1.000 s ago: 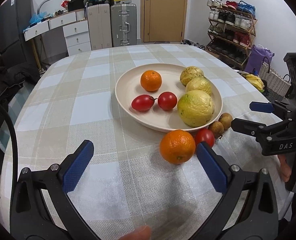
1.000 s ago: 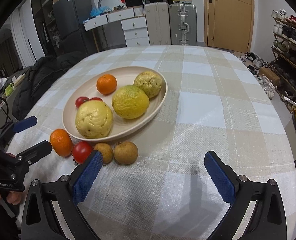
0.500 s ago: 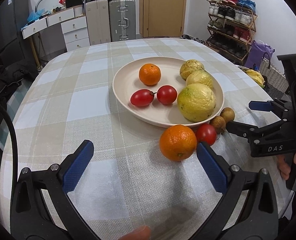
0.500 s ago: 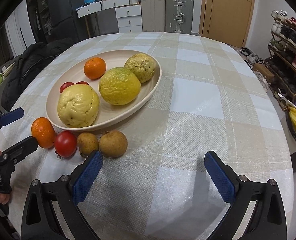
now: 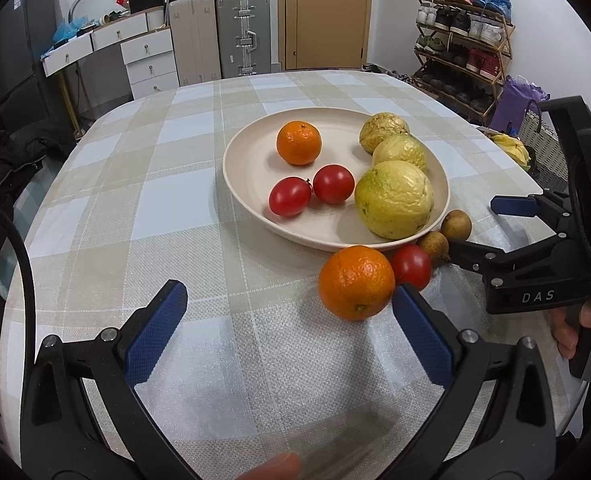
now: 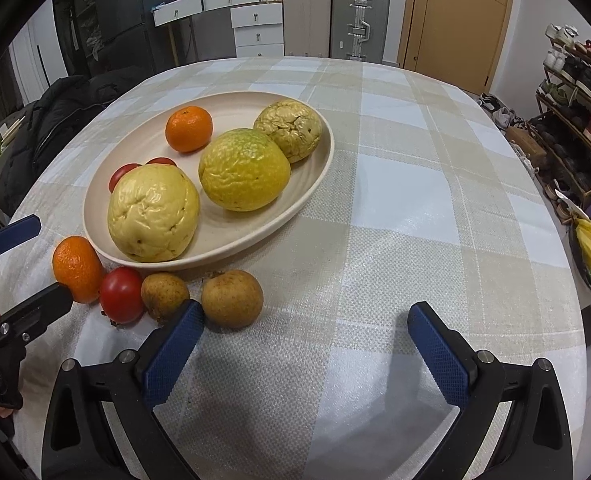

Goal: Organize fruits
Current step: 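Grasp a small brown round fruit with the right tool, then grasp an orange with the left tool while the right tool holds the brown fruit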

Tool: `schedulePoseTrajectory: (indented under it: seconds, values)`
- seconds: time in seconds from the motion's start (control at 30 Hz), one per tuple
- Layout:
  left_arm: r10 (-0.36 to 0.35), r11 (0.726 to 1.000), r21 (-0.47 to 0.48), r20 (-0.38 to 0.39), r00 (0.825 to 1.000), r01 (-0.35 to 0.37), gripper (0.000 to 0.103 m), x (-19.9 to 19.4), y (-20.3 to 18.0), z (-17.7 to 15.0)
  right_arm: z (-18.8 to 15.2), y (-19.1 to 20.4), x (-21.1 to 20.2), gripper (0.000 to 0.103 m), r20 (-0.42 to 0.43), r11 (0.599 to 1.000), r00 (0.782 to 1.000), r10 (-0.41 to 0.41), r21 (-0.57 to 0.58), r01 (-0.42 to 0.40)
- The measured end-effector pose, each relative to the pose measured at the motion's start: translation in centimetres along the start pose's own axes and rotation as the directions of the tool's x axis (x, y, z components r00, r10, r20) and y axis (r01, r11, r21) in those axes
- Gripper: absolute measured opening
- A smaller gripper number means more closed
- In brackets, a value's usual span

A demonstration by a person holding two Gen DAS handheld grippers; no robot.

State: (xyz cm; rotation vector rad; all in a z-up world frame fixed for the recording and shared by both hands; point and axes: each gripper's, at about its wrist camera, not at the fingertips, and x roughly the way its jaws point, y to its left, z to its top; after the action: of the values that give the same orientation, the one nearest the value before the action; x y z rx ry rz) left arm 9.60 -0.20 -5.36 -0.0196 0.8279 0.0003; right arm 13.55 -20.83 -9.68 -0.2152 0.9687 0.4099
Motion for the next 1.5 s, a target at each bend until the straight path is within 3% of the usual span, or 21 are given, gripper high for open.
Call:
schedulePoseTrajectory:
  seconds: [0.1, 0.27, 0.4, 0.47, 0.57, 1.1, 1.23, 1.37, 1.5]
  values:
    - [0.000, 1.000, -0.002, -0.004, 1.000, 0.000, 0.102, 0.2, 0.1, 0.0, 0.1, 0.1, -0.2, 0.097, 0.009, 1.000, 1.000, 0.009, -0.006, -0.009]
    - [0.001, 1.000, -0.001, -0.005, 1.000, -0.001, 0.102, 0.3, 0.1, 0.1, 0.0, 0.7, -0.8, 0.065, 0.039, 0.998, 0.998, 0.048, -0.048, -0.046]
    - [0.001, 1.000, 0.000, -0.007, 1.000, -0.001, 0.102, 0.3, 0.1, 0.1, -0.1, 0.9, -1.1, 0.053, 0.044, 0.995, 0.996, 0.078, -0.068, -0.075]
    - [0.001, 1.000, 0.000, -0.007, 1.000, -0.001, 0.102, 0.2, 0.1, 0.1, -0.2, 0.8, -1.3, 0.041, 0.049, 0.992, 0.993, 0.112, -0.060, -0.109]
    - [0.001, 1.000, 0.001, -0.007, 1.000, -0.001, 0.102, 0.2, 0.1, 0.1, -0.2, 0.5, -1.3, 0.030, 0.055, 0.991, 0.990, 0.133, -0.040, -0.131]
    - [-0.015, 1.000, 0.021, -0.041, 0.999, 0.016, 0.102, 0.9, -0.7, 0.1, 0.0, 0.0, -2.9, 0.029, 0.098, 0.985, 0.980, 0.173, -0.016, -0.172]
    - [-0.049, 0.998, 0.035, -0.043, 0.998, 0.051, 0.091, 0.9, -1.1, 0.1, 0.1, -0.2, -3.2, 0.029, 0.105, 0.985, 0.979, 0.175, -0.008, -0.175]
    - [-0.071, 0.996, 0.046, -0.060, 0.996, 0.074, 0.070, 1.2, -1.5, 0.1, 0.0, -0.3, -3.3, 0.029, 0.109, 0.985, 0.979, 0.175, -0.005, -0.175]
    - [-0.136, 0.990, 0.025, -0.059, 0.989, 0.138, 0.061, 1.1, -1.3, 0.0, 0.0, -0.3, -3.2, 0.029, 0.104, 0.985, 0.979, 0.173, -0.006, -0.174]
